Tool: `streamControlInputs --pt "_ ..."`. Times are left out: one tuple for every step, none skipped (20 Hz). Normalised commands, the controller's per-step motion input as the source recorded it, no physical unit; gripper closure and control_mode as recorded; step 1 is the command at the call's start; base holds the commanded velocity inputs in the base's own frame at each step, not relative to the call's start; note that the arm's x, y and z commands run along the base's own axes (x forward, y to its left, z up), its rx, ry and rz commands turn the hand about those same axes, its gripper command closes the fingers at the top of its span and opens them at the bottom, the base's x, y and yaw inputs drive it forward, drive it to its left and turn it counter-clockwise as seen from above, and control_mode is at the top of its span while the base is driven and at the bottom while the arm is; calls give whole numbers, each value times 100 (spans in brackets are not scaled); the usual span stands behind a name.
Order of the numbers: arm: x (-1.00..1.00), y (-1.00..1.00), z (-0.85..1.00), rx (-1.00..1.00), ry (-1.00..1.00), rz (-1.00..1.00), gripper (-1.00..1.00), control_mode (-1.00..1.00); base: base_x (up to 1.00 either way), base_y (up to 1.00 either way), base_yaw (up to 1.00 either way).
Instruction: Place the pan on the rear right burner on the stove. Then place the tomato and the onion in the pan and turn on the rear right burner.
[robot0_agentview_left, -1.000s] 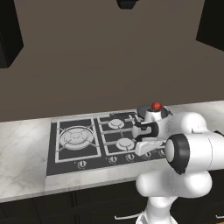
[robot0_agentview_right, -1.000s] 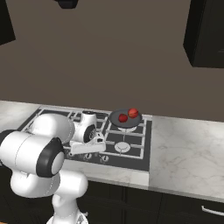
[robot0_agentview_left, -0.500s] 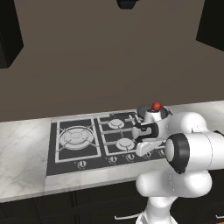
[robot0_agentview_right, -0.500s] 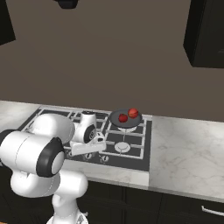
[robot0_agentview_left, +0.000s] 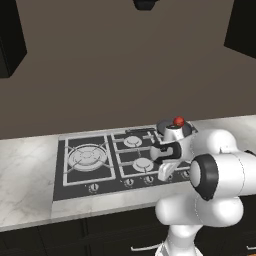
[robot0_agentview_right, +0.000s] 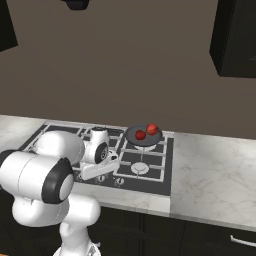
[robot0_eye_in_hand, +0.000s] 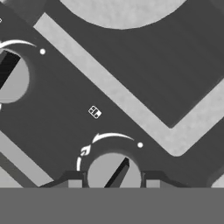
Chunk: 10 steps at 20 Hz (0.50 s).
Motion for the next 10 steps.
streamControlInputs --pt "0 0 -4 2 3 35 100 -100 0 0 0" --pt "0 0 -4 3 3 37 100 -100 0 0 0" --pt "0 0 -2 3 4 37 100 -100 0 0 0" --pt "0 0 -1 4 4 39 100 -100 0 0 0" --pt "0 0 -2 6 4 39 100 -100 0 0 0" --pt "0 0 -5 7 5 40 100 -100 0 0 0" --pt "0 0 -8 7 5 40 100 -100 0 0 0" --pt "0 1 -10 6 5 39 100 -100 0 0 0" --pt "0 1 -10 5 6 38 100 -100 0 0 0" --pt "0 0 -10 6 5 39 100 -100 0 0 0"
